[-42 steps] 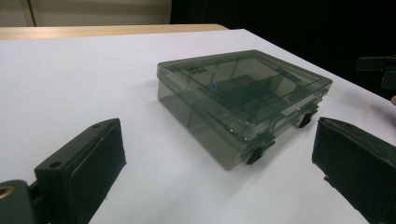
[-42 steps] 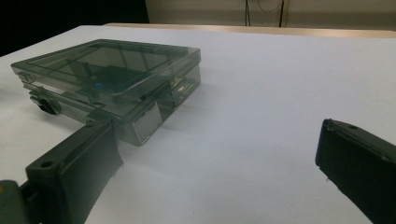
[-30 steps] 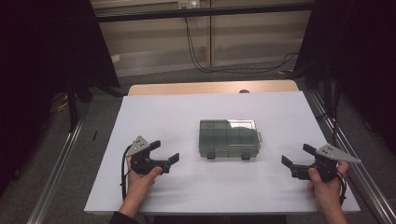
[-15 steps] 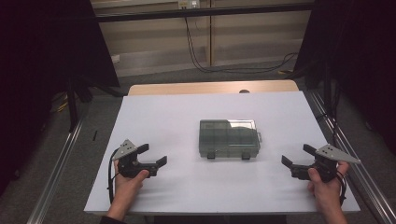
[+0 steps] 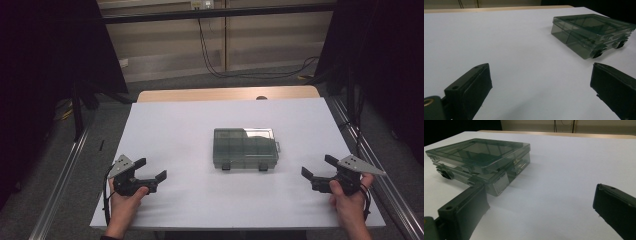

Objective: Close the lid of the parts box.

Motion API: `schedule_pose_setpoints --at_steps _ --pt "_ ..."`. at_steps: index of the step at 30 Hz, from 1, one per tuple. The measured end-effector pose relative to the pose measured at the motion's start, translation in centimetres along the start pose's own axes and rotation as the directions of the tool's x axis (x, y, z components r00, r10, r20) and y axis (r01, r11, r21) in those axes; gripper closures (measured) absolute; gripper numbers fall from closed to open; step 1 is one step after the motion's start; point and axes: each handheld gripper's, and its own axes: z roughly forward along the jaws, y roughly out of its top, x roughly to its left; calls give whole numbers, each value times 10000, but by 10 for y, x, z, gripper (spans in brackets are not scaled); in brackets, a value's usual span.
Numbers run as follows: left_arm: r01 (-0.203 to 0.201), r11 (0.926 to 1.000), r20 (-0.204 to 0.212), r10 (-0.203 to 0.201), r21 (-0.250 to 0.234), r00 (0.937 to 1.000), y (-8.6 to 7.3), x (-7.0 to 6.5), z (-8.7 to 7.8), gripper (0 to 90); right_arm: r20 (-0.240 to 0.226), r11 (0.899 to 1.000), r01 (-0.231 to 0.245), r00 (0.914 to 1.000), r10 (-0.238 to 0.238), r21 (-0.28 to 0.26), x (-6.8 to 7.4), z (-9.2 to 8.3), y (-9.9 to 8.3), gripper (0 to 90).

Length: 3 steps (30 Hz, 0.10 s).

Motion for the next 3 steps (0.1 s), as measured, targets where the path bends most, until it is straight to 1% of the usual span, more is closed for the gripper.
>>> schedule_pose_setpoints --at_steps 1,3 --pt "-83 9999 -46 83 86 10000 0 1 -1 30 4 10000 -1 10000 1 -5 0 0 0 0" --pt "60 9999 -124 -59 105 9999 -1 2 0 29 36 10000 13 10000 -13 -27 0 0 0 0"
